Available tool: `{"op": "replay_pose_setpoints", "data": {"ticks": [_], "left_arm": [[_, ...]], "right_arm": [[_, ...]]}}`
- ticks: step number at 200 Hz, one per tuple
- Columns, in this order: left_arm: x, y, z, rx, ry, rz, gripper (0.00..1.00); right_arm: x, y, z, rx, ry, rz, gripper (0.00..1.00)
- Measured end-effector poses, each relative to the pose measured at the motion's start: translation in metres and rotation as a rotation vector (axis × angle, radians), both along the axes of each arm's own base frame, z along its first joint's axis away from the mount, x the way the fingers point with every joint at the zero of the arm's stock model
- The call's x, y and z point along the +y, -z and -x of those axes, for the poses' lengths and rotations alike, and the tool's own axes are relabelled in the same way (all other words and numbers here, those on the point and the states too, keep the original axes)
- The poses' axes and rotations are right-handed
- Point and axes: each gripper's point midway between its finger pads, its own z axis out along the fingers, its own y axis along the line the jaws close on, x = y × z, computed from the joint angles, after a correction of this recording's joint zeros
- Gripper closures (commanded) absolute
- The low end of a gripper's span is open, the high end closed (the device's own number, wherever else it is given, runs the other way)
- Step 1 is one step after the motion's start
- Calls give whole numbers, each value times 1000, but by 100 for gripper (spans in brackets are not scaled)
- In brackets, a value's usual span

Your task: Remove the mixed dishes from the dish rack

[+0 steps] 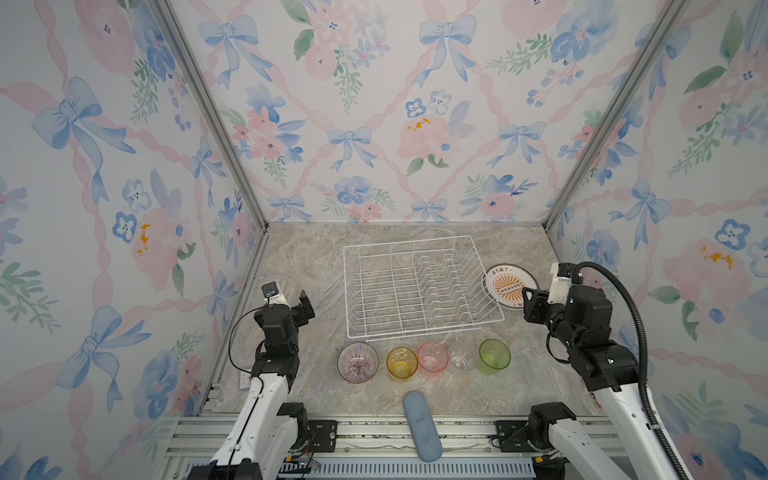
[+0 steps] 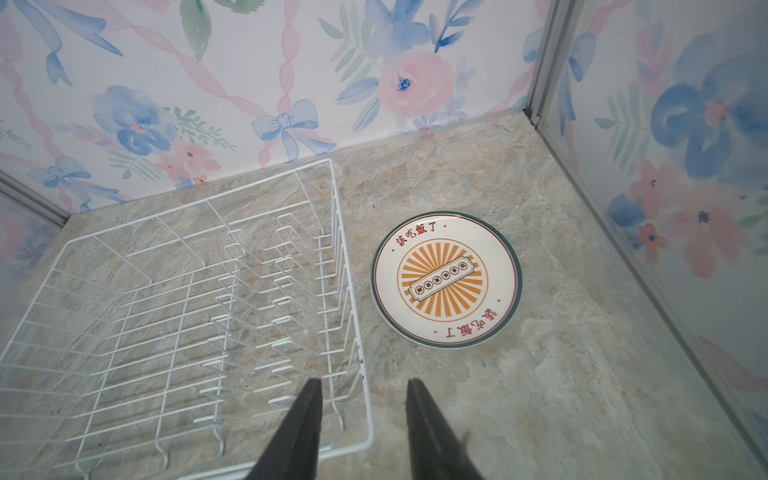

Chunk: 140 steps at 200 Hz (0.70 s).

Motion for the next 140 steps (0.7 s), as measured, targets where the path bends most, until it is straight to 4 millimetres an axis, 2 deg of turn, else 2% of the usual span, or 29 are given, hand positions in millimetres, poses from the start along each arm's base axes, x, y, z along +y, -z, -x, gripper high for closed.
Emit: {"op": "replay_pose_setpoints", "data": {"ticks": [19,39,53,84,116,140], "left_arm": [[-5,40,-4,46,43,17,2],[-13,59,-11,39,98,19,2],[-18,59,-18,4,132,11,2],[-28,43,-35,-100,194,-26,2],[-54,51,-47,-97,311,-75,2],[-77,36,-54,-145,404,-136,2]], "right_arm": [[-13,10,1,7,52,20,63],[-23,20,-1,19,94,29,63],[-29,29,-2,30,116,36,63],[-37,49,-8,40,148,52,59],[-47,73,-14,33,192,85,53],[-57,98,-21,15,231,119,48]]}}
